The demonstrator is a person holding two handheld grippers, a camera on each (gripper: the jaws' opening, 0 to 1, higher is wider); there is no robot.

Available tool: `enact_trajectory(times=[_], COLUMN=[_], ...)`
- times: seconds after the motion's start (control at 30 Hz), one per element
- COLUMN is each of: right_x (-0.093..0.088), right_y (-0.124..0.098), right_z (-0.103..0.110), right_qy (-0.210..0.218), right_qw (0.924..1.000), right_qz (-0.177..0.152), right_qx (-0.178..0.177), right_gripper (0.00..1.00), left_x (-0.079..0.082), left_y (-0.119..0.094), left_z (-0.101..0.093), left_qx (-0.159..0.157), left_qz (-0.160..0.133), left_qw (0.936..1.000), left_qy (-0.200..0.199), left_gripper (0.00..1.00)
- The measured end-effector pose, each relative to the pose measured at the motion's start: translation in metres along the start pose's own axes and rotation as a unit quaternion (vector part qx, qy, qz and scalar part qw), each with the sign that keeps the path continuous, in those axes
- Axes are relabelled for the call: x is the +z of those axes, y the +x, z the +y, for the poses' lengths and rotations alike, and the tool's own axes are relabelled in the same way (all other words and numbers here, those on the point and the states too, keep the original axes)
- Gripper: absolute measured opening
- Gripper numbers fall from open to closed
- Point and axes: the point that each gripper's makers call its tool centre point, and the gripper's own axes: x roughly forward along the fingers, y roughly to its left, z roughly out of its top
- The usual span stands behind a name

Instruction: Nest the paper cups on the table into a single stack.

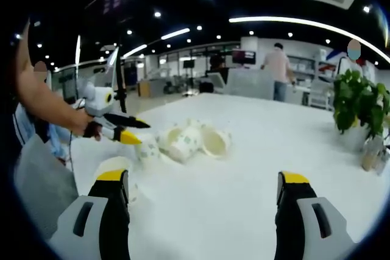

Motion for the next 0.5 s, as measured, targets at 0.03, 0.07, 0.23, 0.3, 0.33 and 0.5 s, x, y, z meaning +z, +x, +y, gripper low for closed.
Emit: enact_trajectory(times=[0.03,0.07,0.23,0.3,0.33,0.5], right_x=[0.0001,0.0002,-0.0029,-0.0039,-0.0041,-0.0023], right_y=[-0.0004,-0.0004,-0.0025,-0.0031,-0.0035,-0.0047], right_z=[0.0005,0.0007,0.0021,0.0017,0.0012,-0.0007], right_qy=[0.000,0.000,0.003,0.003,0.003,0.005], right_qw=[1.0000,1.0000,1.0000,1.0000,1.0000,1.0000], right_qz=[-0.001,-0.001,0.001,0.002,0.002,-0.002], right_qx=[0.000,-0.001,0.000,-0.001,-0.002,-0.004], right_gripper=[1.00,1.00,1.00,1.00,1.00,1.00], left_x=[-0.0022,-0.0029,-0.0057,-0.0052,-0.0051,-0.0049], left_y=[0.0014,0.0019,0.0045,0.0051,0.0053,0.0038], left_z=[-0.0002,-0.0004,-0.0025,-0.0033,-0.0028,-0.0017], left_qx=[0.001,0.002,-0.006,-0.008,-0.009,-0.004], left_qz=[0.003,0.005,0.015,0.015,0.016,0.020], left_qw=[1.0000,1.0000,0.9998,0.9998,0.9998,0.9997], left_qy=[0.000,0.001,0.010,0.008,0.008,0.013], left_gripper=[0.55,0.54,0.50,0.49,0.49,0.36])
